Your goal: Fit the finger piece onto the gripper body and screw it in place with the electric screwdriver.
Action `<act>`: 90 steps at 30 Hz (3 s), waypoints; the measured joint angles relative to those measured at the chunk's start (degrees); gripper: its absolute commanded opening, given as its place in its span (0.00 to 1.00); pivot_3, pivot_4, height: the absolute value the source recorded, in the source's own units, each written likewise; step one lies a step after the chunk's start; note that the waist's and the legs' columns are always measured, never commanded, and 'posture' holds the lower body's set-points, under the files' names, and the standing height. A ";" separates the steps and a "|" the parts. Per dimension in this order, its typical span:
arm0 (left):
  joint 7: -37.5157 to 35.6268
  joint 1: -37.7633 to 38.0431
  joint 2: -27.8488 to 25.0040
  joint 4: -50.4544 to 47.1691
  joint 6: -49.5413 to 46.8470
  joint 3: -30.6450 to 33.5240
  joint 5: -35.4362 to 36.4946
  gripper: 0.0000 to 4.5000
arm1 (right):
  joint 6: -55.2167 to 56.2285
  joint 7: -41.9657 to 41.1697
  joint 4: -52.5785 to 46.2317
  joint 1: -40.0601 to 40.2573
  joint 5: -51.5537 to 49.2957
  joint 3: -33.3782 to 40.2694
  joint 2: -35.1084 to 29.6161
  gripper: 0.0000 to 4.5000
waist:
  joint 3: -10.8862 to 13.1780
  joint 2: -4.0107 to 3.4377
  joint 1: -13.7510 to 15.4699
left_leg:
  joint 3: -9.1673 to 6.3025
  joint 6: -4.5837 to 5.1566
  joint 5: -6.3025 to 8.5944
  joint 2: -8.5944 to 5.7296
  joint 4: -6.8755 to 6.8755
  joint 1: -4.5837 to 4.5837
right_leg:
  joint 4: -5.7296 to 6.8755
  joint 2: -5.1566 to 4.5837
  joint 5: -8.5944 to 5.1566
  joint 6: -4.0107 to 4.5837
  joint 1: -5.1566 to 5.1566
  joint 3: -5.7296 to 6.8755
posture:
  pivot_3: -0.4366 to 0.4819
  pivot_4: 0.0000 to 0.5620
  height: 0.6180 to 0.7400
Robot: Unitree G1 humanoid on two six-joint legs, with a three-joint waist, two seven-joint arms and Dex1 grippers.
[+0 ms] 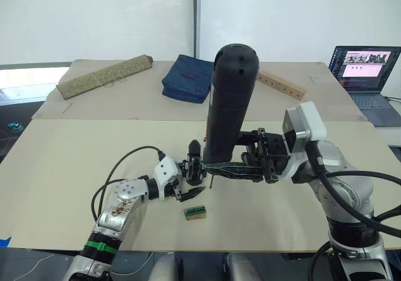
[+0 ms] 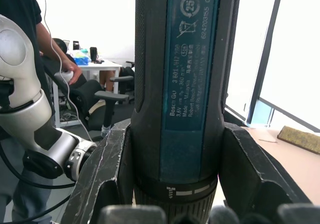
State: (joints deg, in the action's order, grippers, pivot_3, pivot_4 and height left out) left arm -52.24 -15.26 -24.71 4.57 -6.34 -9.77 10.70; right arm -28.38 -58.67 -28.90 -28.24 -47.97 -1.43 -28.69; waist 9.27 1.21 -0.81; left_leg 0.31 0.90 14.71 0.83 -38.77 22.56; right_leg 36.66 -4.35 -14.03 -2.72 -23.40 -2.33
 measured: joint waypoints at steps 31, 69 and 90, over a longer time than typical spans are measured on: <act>-26.15 -16.50 -1.33 27.90 15.81 -2.33 0.38 0.50 | -0.36 0.27 0.12 0.45 -0.52 0.26 -2.77 0.43 | 0.00 0.00 0.08 | 0.01 0.01 0.00 -0.11 -0.10 -0.01 | 0.03 0.08 0.00 0.00 0.06 0.04 | 0.48 0.27 1.00; -6.92 1.52 1.40 3.77 6.11 1.20 1.14 1.00 | -1.78 1.98 0.29 -0.25 -1.83 0.73 -3.49 0.43 | 0.00 0.00 0.47 | -0.02 0.00 0.00 -0.03 -0.08 -0.12 | 0.02 -0.06 0.01 -0.03 0.18 0.01 | 0.48 0.27 1.00; -5.51 -0.62 3.16 5.21 6.02 -0.42 -1.02 0.53 | -1.87 2.84 0.31 -1.78 -1.87 0.73 -3.48 0.43 | -0.01 0.00 1.50 | -0.02 0.00 0.00 -0.09 -0.11 -0.11 | -0.05 -0.09 0.02 -0.06 0.24 0.02 | 0.48 0.27 1.00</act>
State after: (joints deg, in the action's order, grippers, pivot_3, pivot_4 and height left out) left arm -57.75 -15.88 -21.55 9.79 -0.32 -10.20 9.68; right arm -30.26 -55.84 -28.60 -30.02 -49.85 -0.70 -32.16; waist 9.27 1.20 0.69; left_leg 0.29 0.90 14.71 0.74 -38.88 22.45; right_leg 36.61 -4.43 -14.01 -2.78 -23.15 -2.31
